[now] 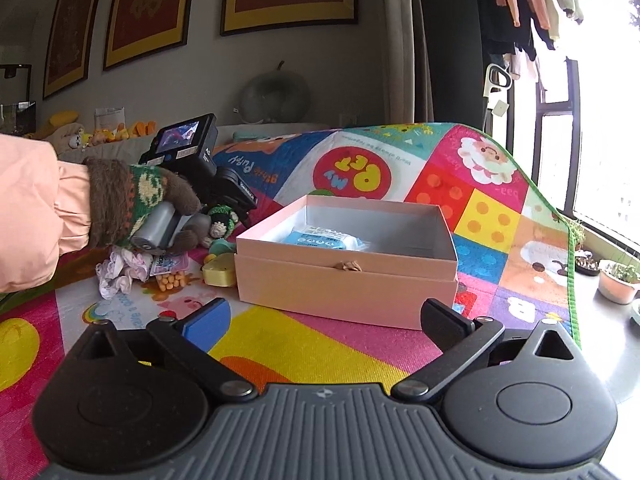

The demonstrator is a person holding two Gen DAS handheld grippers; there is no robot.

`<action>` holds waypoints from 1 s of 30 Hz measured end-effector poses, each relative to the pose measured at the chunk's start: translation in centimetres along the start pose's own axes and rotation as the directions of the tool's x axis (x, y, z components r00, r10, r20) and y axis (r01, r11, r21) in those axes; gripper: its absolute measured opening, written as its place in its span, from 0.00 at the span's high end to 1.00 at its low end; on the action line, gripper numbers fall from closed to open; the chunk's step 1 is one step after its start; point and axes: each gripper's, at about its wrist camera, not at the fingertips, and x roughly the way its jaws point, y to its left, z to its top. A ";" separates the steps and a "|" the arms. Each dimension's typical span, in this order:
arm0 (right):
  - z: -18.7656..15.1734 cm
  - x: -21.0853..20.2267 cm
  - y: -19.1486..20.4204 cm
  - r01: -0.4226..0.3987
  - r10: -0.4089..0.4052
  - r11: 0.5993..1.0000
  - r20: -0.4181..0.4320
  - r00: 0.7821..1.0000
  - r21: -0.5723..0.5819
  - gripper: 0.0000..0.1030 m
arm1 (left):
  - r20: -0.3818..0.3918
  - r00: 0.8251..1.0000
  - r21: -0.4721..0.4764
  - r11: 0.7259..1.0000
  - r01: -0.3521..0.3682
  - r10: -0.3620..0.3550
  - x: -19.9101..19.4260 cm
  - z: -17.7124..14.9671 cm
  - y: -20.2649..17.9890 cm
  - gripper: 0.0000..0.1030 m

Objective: Organize objects
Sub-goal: 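Grasp the crocheted doll with the left tool and lift it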

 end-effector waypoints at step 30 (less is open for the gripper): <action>9.7 18.0 14.3 -0.262 0.207 0.959 -0.358 0.910 -0.112 0.41 | 0.163 0.932 -0.146 0.926 0.348 -0.325 -25.5 -21.8 15.5 0.44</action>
